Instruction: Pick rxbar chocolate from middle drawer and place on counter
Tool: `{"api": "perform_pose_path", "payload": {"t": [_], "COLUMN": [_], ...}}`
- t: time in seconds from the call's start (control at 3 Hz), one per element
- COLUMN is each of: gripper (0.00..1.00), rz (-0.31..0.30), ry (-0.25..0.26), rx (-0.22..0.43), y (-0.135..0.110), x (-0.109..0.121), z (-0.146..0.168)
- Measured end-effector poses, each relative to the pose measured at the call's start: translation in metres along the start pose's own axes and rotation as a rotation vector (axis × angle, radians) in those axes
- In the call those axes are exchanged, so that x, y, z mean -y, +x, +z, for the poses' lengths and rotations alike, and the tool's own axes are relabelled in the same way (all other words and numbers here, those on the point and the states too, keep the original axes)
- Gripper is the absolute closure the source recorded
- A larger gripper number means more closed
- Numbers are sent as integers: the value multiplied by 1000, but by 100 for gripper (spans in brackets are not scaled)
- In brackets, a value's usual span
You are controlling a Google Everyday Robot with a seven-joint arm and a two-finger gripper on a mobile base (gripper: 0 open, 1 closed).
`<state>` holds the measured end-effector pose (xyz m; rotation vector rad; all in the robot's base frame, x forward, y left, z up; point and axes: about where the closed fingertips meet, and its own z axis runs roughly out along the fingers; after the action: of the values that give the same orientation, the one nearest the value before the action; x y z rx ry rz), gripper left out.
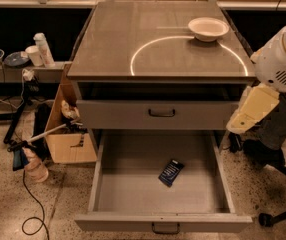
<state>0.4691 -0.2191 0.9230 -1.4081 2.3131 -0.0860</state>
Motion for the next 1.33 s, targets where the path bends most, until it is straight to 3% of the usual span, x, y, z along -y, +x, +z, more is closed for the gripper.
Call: {"api": "perform_pose_path", "payload": {"t": [0.33,1.0,1.33], "gripper": [0,0,0], "rz": [8,31,38], "ry": [-20,5,16], "rx": [30,24,8], "y": [-6,-3,-4], "x": [-5,-6,-10], "z": [-1,5,28]}}
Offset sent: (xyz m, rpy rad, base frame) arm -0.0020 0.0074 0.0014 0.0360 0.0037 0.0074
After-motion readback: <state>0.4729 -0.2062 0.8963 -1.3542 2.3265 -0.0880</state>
